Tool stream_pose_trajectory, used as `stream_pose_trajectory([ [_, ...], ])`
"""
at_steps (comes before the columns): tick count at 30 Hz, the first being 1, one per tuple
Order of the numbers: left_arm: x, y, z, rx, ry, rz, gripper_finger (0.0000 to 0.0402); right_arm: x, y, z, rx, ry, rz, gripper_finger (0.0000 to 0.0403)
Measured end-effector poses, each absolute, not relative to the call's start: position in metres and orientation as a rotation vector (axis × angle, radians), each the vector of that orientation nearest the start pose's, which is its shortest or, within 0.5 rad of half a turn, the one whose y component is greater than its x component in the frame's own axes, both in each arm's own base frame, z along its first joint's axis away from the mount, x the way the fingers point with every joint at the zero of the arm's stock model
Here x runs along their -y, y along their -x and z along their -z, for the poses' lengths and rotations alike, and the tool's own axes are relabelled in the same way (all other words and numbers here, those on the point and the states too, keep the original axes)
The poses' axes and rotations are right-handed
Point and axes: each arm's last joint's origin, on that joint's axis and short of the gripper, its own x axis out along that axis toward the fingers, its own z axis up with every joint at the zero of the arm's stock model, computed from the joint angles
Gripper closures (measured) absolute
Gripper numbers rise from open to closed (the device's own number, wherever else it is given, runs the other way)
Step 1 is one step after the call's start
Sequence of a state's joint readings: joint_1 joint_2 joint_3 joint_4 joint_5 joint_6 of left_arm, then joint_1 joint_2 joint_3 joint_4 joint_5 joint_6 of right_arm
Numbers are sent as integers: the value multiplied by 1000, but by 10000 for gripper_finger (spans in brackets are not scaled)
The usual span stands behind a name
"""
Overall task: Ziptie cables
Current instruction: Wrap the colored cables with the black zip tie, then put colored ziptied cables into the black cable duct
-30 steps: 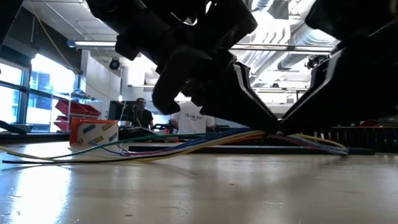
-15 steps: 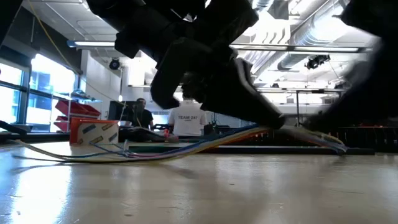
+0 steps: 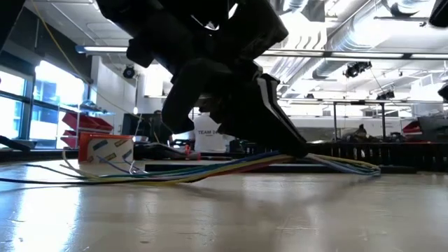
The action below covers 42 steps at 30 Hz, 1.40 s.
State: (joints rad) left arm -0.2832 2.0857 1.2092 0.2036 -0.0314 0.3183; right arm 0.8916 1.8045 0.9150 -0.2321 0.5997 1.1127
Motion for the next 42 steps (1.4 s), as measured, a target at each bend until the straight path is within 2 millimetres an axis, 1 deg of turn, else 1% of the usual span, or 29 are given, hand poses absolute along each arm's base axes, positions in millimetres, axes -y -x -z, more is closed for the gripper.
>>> stream_pose_trajectory([
  [4,119,-412,-124,-616,-407,346,396,-237,-208,-149,-888,-350,145,364],
  [7,121,-413,-125,-600,-407,334,391,-234,-202,-167,-894,-380,100,328],
  [9,121,-414,-127,-582,-388,309,380,-229,-198,-178,-894,-385,89,302],
  [11,122,-414,-127,-575,-350,345,360,-224,-196,-188,-880,-357,78,276],
  [14,124,-414,-127,-578,-303,389,328,-213,-195,-202,-820,-267,77,241],
  [16,123,-414,-131,-578,-300,375,310,-204,-198,-211,-770,-201,99,222],
  [18,124,-412,-141,-568,-308,351,297,-191,-203,-216,-732,-116,154,208],
  [20,123,-409,-156,-551,-318,310,288,-173,-210,-215,-749,-31,242,198],
  [24,117,-398,-194,-525,-320,136,286,-125,-229,-207,-846,108,395,181],
  [26,115,-391,-217,-487,-308,63,287,-98,-240,-203,-914,157,422,174],
  [29,111,-377,-245,-465,-283,39,290,-54,-255,-200,-979,190,439,168],
  [31,110,-368,-255,-478,-254,38,293,-24,-262,-196,-991,197,444,167],
  [34,111,-351,-254,-512,-227,28,301,21,-261,-186,-1006,173,447,167],
  [36,112,-339,-244,-535,-203,4,308,47,-256,-176,-1009,121,437,167],
  [39,114,-320,-224,-536,-161,-28,317,74,-243,-162,-1021,45,458,167],
  [42,116,-307,-202,-509,-129,-67,323,89,-231,-151,-1011,-14,454,167],
])
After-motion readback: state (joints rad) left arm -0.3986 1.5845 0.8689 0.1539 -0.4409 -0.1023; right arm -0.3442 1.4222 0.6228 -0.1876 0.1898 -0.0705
